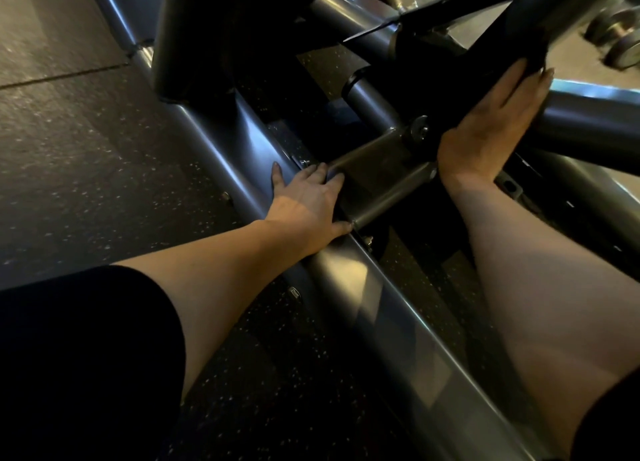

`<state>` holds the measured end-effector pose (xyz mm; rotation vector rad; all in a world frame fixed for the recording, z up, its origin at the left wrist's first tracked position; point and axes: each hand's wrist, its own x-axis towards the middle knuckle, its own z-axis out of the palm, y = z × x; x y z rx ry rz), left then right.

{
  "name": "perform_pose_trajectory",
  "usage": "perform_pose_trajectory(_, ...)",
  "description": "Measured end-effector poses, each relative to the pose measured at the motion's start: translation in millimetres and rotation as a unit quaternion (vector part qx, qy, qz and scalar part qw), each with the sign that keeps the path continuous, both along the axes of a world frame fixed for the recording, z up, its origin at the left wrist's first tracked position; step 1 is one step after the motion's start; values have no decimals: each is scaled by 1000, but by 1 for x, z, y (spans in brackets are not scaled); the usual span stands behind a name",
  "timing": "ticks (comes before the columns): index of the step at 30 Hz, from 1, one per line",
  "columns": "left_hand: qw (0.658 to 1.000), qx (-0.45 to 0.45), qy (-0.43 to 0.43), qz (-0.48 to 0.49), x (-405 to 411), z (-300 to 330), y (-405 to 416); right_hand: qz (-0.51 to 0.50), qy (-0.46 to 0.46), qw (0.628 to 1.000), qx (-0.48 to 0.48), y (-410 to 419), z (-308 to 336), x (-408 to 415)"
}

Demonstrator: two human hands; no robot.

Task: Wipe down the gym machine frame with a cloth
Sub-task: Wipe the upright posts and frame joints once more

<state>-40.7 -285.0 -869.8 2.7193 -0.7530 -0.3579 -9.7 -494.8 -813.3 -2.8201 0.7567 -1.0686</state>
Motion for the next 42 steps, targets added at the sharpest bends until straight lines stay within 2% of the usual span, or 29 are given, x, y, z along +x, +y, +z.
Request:
perform_pose_trajectory(2,1000,1,3,2,0,1,0,-46,22,999,0,11,0,9)
perform_pose_trajectory(4,1000,-1,2,3,-1,0,1,-48,24,998,32,25,-8,9)
perform_pose_trajectory(7,1000,-2,-1,0,-1,-2,2,25,62,997,47,44,-41,-5)
perform_pose_trajectory(9,1000,-1,-1,1,0,-3,3,52,42,996,57,51,-56,-14)
perform_pose_trajectory(11,1000,-14,4,5,1,-5,3,-7,-29,991,129,46,-61,-17)
perform_pose_trajectory(13,1000,-27,9,7,2,-5,3,-95,-85,958,257,32,-57,-15)
perform_pose_trajectory(15,1000,-26,10,6,1,-4,3,-99,-57,930,349,26,-56,-11)
perform_pose_trajectory(17,1000,-24,13,5,2,-3,3,-65,-40,921,381,31,-55,-7)
perform_pose_trajectory(19,1000,-22,18,8,3,-2,2,-80,-54,915,391,42,-55,-4)
perform_pose_trajectory(21,1000,-18,21,11,3,-1,1,-83,-53,926,365,59,-55,-7)
perform_pose_trajectory(23,1000,-23,16,14,4,-1,1,11,-77,943,323,79,-55,-11)
perform_pose_trajectory(25,999,-38,1,15,5,-4,4,111,-146,946,267,95,-47,-7)
perform_pose_trajectory(27,999,-52,-11,8,7,-5,8,125,-210,953,177,90,-27,8)
perform_pose_trajectory(29,998,-54,-3,6,8,-3,10,124,-219,966,64,71,-4,24)
perform_pose_trajectory(30,999,-53,2,9,8,-1,10,117,-191,974,19,58,8,32)
perform_pose_trajectory(32,999,-49,11,7,7,2,10,86,-47,994,-55,33,18,42)
perform_pose_trajectory(33,999,-45,13,2,6,2,10,64,47,992,-98,25,16,43)
perform_pose_trajectory(35,999,-42,16,-4,8,0,11,51,176,964,-193,21,5,44)
perform_pose_trajectory(37,999,-41,23,-11,11,0,12,75,218,955,-189,32,-5,40)
perform_pose_trajectory(39,998,-51,19,-28,11,0,15,95,214,966,-106,48,-18,34)
perform_pose_trajectory(42,987,-157,-20,-23,2,-1,36,148,66,985,66,88,-42,14)
